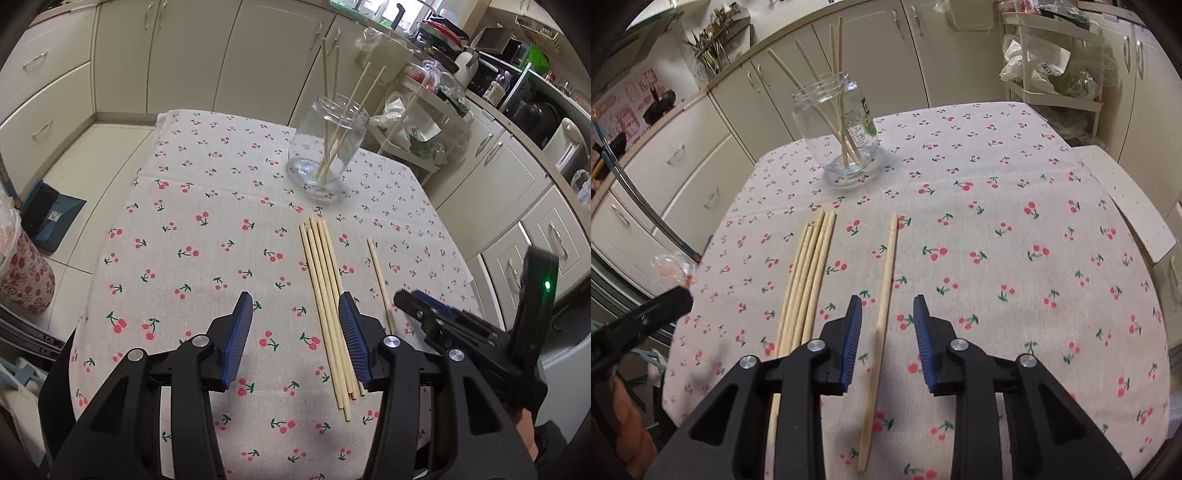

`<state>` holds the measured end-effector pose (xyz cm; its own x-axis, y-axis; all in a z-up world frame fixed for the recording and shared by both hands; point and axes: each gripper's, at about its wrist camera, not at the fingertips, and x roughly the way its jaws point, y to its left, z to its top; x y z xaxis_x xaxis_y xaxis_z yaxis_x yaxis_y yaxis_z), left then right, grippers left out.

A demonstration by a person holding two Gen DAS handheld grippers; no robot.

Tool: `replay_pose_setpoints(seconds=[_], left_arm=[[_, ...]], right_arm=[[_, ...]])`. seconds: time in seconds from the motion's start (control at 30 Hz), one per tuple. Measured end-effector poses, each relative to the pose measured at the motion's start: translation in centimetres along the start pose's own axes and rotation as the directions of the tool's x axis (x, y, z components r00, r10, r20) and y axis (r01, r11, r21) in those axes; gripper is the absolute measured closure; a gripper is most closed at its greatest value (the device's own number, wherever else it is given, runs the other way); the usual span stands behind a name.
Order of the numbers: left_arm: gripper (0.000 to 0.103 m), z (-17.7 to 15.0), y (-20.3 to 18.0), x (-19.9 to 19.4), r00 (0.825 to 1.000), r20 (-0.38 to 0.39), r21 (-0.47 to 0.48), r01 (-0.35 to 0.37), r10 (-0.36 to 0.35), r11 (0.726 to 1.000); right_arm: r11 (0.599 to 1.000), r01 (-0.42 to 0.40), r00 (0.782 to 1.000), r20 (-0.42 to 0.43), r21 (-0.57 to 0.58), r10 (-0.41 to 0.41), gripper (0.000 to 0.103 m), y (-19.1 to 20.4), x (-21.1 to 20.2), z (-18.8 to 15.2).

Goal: Organize utensils
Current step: 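Move both grippers back over the remaining chopsticks and grasp one with the left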

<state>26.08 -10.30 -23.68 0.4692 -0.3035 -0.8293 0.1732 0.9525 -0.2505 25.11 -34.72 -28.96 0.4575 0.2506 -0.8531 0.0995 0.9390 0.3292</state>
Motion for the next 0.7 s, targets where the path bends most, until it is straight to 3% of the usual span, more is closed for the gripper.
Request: replay_pose_setpoints(seconds=[0.37,0.7], left_arm=[[0.057,2.8,-1.1,5.4,0.997,-0.042,0.046,-0.068,0.07,0.997],[0.057,4.6,-1.8,10.1,0.982,-0.09,0.086,-0.16,0.168,0.983]], right_arm=[[0.991,0.079,0.996,-0.025,-0.11,-0.082,0.08,0.9,3.1,1.6],[0.99,0.053,0.998,-0.013,-0.132,-0.056,0.08,0.4,3.1,1.8]])
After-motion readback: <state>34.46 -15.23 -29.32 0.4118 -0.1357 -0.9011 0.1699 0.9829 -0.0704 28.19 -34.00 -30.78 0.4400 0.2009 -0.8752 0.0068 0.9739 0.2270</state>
